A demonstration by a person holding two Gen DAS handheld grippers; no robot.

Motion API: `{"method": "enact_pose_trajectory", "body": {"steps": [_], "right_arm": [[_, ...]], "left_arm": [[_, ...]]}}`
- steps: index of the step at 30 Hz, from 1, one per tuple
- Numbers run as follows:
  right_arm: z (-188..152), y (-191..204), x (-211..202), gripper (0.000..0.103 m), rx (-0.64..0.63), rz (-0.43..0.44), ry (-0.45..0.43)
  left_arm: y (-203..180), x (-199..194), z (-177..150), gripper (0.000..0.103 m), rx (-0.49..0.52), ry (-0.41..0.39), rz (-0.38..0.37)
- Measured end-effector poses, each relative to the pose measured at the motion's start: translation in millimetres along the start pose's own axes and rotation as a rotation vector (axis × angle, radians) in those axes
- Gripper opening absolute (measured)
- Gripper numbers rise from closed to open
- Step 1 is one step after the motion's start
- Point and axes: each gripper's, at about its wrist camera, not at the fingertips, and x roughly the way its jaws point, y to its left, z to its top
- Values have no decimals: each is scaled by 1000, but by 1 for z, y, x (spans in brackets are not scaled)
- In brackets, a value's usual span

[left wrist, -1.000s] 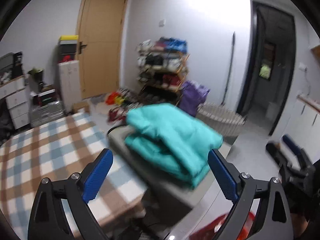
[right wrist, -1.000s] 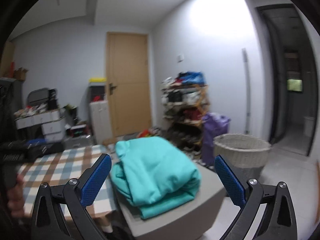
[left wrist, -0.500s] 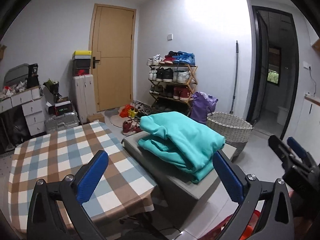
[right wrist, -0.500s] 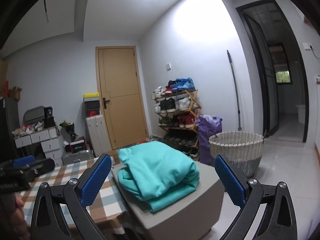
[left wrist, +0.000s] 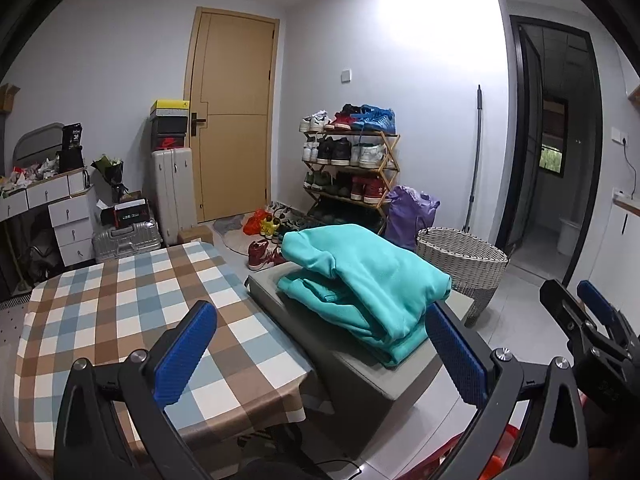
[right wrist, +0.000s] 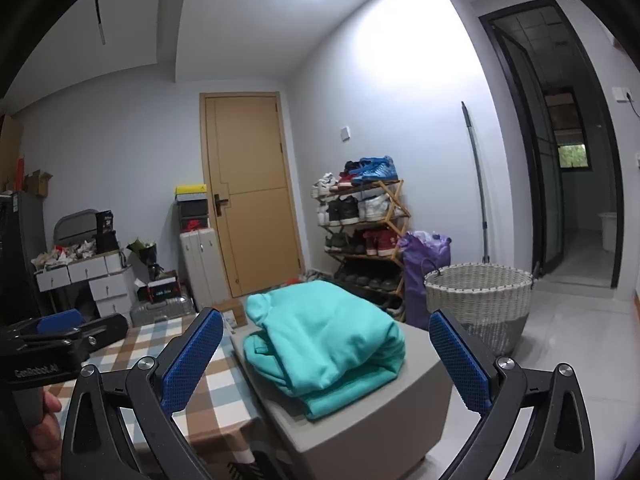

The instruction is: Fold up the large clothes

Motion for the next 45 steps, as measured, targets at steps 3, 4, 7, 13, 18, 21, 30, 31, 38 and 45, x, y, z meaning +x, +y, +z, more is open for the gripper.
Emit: {"method": "enact_pose_trajectory", "body": {"steps": [3,4,7,13,18,21,30,31,38,45], "right_arm": [[0,-5,1,103,17,-6,5],[-1,-7,1,103,22,-7,4],[0,-8,-1,103,28,-9,3],[2,-5,-3,103,18,-6,-5],[2,-9,-2,103,32,-6,1],[2,-10,0,103,42,-7,10],[4,-9,-2,103,39,-7,5],[4,-9,-2,103,38,-7,4],[4,-10,-2,103,40,-4,7],[5,-11,-1,103,46,-4,9]], "left_arm": [[-1,-3,2,102,10,0,7],[-1,-4,3,102,14,-2,10],[-3,-5,3,102,19,-2,9],[-7,-7,4,102,29,12,3],[-8,-9,5,102,38,7,-2],[-8,-9,5,102,35,9,-5],[-9,-10,5,102,39,7,-1],[-9,-11,6,102,38,4,-2],[-12,-10,5,102,48,6,-15],[-12,-9,5,102,39,20,-16]]}}
